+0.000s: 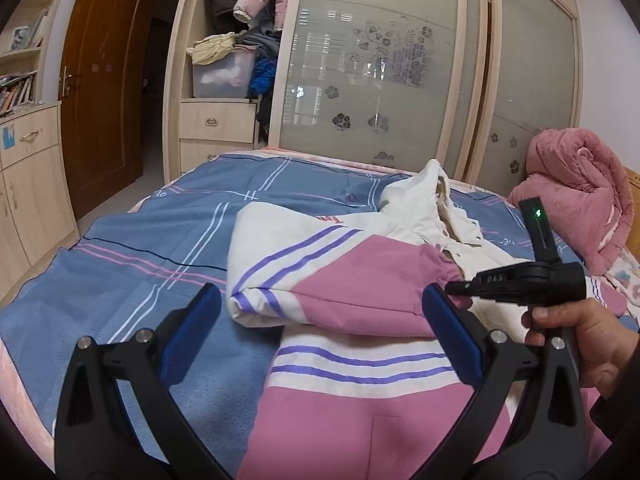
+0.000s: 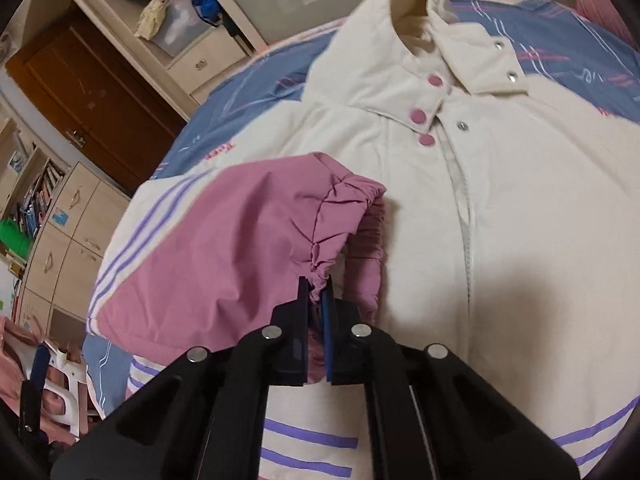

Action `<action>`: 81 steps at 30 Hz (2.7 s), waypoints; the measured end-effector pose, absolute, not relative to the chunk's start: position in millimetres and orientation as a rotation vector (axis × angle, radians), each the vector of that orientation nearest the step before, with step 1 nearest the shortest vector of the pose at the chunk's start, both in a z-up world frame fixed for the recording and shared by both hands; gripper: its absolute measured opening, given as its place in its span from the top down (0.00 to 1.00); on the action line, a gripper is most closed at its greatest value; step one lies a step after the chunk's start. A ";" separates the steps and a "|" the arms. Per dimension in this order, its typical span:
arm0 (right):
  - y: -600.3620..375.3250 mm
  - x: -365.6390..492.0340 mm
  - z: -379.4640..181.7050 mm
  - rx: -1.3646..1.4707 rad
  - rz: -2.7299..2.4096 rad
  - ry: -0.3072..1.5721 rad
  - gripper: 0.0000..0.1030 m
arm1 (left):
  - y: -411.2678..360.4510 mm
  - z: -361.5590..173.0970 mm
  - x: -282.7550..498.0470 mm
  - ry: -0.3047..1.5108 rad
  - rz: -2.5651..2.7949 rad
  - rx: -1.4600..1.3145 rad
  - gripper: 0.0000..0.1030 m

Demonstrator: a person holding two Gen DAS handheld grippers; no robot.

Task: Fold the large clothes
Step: 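Drag the held sleeve across the folded side toward the collar, release, then reach the right tool to the other pink sleeve cuff and grasp it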

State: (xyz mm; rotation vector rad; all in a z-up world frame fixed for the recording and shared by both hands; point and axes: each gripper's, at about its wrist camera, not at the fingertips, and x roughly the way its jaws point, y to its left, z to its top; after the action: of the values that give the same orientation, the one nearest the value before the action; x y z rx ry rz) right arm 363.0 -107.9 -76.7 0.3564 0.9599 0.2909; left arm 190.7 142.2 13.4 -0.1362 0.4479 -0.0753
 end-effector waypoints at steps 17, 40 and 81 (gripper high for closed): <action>-252.9 350.1 -13.3 0.301 -0.071 0.805 0.96 | 142.7 11.0 191.5 0.465 -0.079 -0.133 0.02; -330.1 217.5 -37.7 0.512 -0.221 0.619 0.14 | 119.4 6.9 193.0 0.509 -0.146 -0.112 0.02; -259.8 -35.3 -48.9 0.125 -0.251 0.430 0.01 | 25.1 -13.8 40.0 0.542 -0.197 0.005 0.02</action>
State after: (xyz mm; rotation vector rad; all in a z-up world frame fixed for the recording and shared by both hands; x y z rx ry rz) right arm -35.3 -259.8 -48.9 0.1248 0.4300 -0.2515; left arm 40.0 25.1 -13.8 0.0051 0.5420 -0.1969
